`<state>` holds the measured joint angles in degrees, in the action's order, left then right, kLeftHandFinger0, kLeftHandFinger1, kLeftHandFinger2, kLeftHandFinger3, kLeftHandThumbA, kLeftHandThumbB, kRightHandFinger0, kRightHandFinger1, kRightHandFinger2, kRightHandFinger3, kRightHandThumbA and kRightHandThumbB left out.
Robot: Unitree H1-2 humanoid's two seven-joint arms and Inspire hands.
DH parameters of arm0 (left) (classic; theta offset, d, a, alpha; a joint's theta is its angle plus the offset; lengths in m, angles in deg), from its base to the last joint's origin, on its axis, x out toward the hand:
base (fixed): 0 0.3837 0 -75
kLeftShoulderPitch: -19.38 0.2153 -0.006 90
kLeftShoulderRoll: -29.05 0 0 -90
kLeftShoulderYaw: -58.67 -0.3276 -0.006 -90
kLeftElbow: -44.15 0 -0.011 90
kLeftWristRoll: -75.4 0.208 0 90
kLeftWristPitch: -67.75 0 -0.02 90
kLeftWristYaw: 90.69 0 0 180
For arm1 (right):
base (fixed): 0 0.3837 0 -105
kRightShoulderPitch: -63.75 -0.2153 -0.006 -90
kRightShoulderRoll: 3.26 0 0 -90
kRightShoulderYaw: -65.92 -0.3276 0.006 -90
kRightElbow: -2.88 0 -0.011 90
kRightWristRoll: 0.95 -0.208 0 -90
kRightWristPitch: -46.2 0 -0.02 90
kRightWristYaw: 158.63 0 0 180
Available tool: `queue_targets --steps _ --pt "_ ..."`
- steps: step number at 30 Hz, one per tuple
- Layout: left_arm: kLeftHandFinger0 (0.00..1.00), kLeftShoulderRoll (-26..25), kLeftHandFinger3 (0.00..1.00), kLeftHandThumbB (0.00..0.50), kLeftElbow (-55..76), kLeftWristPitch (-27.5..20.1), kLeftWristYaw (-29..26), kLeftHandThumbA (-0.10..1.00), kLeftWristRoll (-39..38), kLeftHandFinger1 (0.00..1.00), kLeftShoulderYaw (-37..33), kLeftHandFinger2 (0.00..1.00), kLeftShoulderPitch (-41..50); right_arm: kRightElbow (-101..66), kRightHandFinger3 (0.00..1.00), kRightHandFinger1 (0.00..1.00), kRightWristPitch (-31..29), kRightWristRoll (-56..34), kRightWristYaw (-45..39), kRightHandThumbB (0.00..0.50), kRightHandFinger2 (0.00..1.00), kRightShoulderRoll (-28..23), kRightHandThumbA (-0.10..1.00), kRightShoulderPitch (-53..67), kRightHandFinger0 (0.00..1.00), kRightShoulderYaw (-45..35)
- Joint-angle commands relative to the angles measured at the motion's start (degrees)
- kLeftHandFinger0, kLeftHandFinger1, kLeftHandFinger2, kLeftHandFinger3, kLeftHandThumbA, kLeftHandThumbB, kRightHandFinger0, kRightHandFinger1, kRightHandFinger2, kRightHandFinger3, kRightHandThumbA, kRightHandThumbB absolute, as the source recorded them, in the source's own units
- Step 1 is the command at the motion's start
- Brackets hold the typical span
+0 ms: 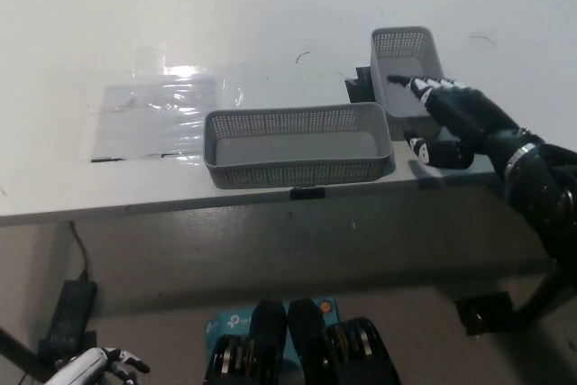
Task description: The robot uses its right hand to pick up the grey box kept on the middle on the desk and place it on top of another box next to it in a right angle
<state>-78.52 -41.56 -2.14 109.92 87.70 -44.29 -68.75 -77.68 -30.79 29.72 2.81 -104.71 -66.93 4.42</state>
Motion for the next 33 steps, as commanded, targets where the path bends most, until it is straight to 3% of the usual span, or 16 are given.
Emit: queue_targets --steps 1,6,7,11,18,23,24,29,31,32,33 --pt "0.32 -1.5 0.62 0.316 1.7 0.3 1.4 0.26 -0.1 0.35 0.9 0.51 -0.5 1.5 1.0 1.0 -0.4 4.0 -0.8 0.475 1.0 0.1 0.31 -1.8 1.0 0.7" --pt "0.33 -1.6 0.64 0.322 2.3 0.3 1.4 0.27 0.0 0.38 1.3 0.53 0.5 6.5 1.0 1.0 -3.2 4.9 0.2 0.449 1.0 0.0 0.27 -1.7 1.0 1.7" --pt "0.32 -1.5 0.65 0.326 2.4 0.6 1.5 0.27 0.1 0.36 1.3 0.52 0.5 9.4 1.0 1.0 -4.2 5.6 0.8 0.438 1.0 -0.3 0.31 -2.9 1.0 1.9" --pt "0.4 -1.6 0.65 0.345 2.2 0.7 2.0 0.32 0.2 0.42 1.2 0.56 0.4 14.2 1.0 1.0 -6.6 5.6 2.0 0.416 1.0 0.0 0.31 -5.1 1.0 1.3" --pt "0.42 -1.8 0.67 0.328 2.3 1.4 2.9 0.32 0.7 0.43 0.8 0.57 0.0 19.2 1.0 1.0 -9.2 7.4 3.7 0.375 1.0 1.2 0.31 -8.2 1.0 1.7" --pt "0.41 -1.8 0.61 0.345 2.4 0.8 3.4 0.31 0.0 0.43 1.3 0.56 -0.5 21.9 1.0 1.0 -11.6 6.3 3.6 0.344 1.0 2.8 0.28 -8.8 1.0 1.1" --pt "0.34 -1.8 0.6 0.344 2.6 1.1 3.3 0.3 0.3 0.37 1.3 0.52 -0.6 22.1 1.0 1.0 -12.4 6.1 2.8 0.322 1.0 3.0 0.28 -9.1 1.0 1.5" --pt "0.36 -1.9 0.67 0.321 3.0 1.0 3.5 0.27 1.0 0.39 1.2 0.53 -1.4 22.4 1.0 1.0 -14.8 5.0 0.6 0.259 1.0 4.0 0.23 -9.8 1.0 1.4" --pt "0.36 -1.9 0.67 0.321 2.9 1.1 3.6 0.27 0.9 0.39 1.2 0.53 -1.4 22.5 1.0 1.0 -15.1 4.8 0.3 0.256 0.97 4.2 0.22 -9.8 1.0 1.2" --pt "0.34 -1.7 0.67 0.329 3.0 1.0 3.5 0.27 0.8 0.37 1.4 0.5 -1.2 22.5 1.0 0.97 -15.9 3.2 -0.8 0.256 0.86 4.7 0.16 -9.6 0.96 0.7" --pt "0.32 -1.7 0.67 0.331 3.0 1.7 3.6 0.28 0.9 0.35 1.3 0.48 -1.3 22.6 1.0 0.74 -15.9 2.5 -1.0 0.274 0.76 5.2 0.12 -9.4 0.72 0.2"
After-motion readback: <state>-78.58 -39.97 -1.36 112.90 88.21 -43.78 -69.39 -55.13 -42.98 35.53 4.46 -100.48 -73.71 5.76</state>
